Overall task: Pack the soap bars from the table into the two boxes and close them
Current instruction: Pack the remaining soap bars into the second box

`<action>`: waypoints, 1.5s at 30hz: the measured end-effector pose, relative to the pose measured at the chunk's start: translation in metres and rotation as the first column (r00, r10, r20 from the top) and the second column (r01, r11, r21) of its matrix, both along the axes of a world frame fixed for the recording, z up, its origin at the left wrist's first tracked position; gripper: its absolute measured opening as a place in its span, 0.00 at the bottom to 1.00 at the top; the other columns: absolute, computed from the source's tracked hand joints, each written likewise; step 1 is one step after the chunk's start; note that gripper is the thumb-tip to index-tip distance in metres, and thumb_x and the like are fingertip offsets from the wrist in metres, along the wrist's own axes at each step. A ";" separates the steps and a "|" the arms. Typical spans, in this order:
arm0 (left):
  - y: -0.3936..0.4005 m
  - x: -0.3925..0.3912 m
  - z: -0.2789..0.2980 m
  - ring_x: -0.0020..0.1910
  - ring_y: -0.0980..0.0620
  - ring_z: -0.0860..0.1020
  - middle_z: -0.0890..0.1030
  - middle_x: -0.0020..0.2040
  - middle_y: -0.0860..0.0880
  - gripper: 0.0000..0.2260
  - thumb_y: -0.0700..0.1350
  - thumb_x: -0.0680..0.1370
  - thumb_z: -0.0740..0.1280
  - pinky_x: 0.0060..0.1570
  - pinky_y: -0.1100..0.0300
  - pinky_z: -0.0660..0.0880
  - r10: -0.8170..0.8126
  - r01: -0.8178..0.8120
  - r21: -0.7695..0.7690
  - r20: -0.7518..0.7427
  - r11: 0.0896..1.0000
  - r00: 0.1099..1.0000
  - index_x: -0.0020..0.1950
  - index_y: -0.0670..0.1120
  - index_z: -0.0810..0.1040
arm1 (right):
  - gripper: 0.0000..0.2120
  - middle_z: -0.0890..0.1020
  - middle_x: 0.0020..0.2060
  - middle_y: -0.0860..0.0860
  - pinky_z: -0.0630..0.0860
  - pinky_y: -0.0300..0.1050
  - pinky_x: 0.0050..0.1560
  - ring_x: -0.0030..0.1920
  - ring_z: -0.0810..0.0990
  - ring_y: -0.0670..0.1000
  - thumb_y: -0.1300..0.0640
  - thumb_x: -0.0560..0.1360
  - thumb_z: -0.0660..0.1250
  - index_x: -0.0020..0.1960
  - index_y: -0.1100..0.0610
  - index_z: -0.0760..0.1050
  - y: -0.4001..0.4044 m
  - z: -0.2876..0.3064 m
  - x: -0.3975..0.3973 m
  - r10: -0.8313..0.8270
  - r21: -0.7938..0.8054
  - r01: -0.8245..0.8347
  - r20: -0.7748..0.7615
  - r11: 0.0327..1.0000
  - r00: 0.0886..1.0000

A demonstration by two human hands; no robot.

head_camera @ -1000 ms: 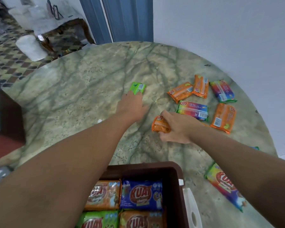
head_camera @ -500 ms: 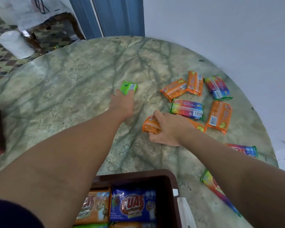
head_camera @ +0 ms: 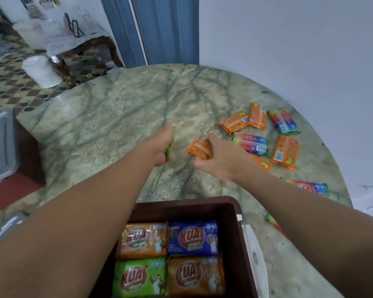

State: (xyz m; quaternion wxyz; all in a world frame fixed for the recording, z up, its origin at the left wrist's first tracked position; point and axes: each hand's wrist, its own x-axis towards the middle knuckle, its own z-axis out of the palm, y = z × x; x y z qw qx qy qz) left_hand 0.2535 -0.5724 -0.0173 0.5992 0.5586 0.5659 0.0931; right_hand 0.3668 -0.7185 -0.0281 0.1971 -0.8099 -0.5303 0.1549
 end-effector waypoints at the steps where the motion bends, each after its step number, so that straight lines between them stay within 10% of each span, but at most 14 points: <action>1: -0.011 -0.009 0.012 0.15 0.57 0.71 0.71 0.18 0.55 0.19 0.51 0.84 0.55 0.18 0.73 0.60 -0.015 0.015 -0.008 0.062 1.000 0.998 0.34 0.48 0.70 | 0.22 0.78 0.39 0.47 0.78 0.50 0.40 0.38 0.79 0.51 0.33 0.69 0.62 0.54 0.49 0.68 -0.001 0.007 -0.006 -0.008 0.015 0.008 0.024 1.000 1.000; 11: -0.050 -0.103 0.041 0.28 0.54 0.64 0.69 0.36 0.49 0.11 0.53 0.75 0.58 0.22 0.63 0.59 0.101 -0.085 -0.068 0.269 0.994 0.958 0.46 0.47 0.70 | 0.28 0.80 0.49 0.51 0.78 0.54 0.48 0.48 0.80 0.58 0.30 0.68 0.61 0.58 0.49 0.67 -0.029 0.035 -0.072 0.010 0.057 -0.016 0.104 0.998 0.995; 16: -0.089 -0.157 0.048 0.34 0.54 0.69 0.73 0.47 0.50 0.21 0.61 0.73 0.68 0.29 0.61 0.66 -0.092 0.064 0.184 0.148 0.981 0.985 0.62 0.52 0.72 | 0.33 0.79 0.52 0.50 0.78 0.52 0.48 0.49 0.80 0.57 0.30 0.69 0.65 0.66 0.47 0.62 -0.066 0.038 -0.109 0.094 0.108 -0.100 0.064 0.989 0.994; 19: -0.119 -0.198 0.044 0.42 0.57 0.78 0.77 0.51 0.56 0.20 0.55 0.79 0.70 0.39 0.60 0.73 -0.286 0.272 0.509 -0.052 0.817 0.957 0.67 0.59 0.65 | 0.38 0.78 0.58 0.49 0.78 0.52 0.49 0.51 0.81 0.55 0.33 0.70 0.71 0.70 0.45 0.57 -0.096 0.040 -0.121 0.182 0.044 -0.187 0.102 0.981 0.978; 28: -0.144 -0.259 -0.007 0.44 0.53 0.77 0.80 0.45 0.57 0.17 0.66 0.79 0.59 0.44 0.53 0.72 -0.469 0.620 0.757 -0.479 0.207 0.742 0.54 0.55 0.76 | 0.36 0.74 0.61 0.44 0.75 0.48 0.50 0.54 0.79 0.50 0.37 0.70 0.72 0.71 0.43 0.58 -0.151 0.019 -0.145 0.301 -0.200 -0.258 0.223 0.945 0.927; 35: -0.145 -0.260 -0.009 0.45 0.53 0.78 0.84 0.49 0.56 0.16 0.64 0.80 0.64 0.45 0.59 0.64 -0.429 0.549 0.794 -0.414 0.262 0.803 0.62 0.59 0.80 | 0.37 0.72 0.58 0.45 0.78 0.53 0.52 0.55 0.79 0.52 0.34 0.70 0.69 0.73 0.43 0.58 -0.151 0.011 -0.148 0.326 -0.256 -0.254 0.298 0.933 0.897; 45: -0.141 -0.252 -0.014 0.56 0.55 0.72 0.81 0.59 0.59 0.21 0.68 0.80 0.58 0.56 0.56 0.64 -0.365 0.770 0.627 -0.695 0.112 0.619 0.69 0.63 0.76 | 0.38 0.72 0.61 0.44 0.79 0.50 0.53 0.55 0.78 0.49 0.30 0.71 0.65 0.75 0.42 0.59 -0.151 0.011 -0.149 0.366 -0.317 -0.268 0.311 0.910 0.877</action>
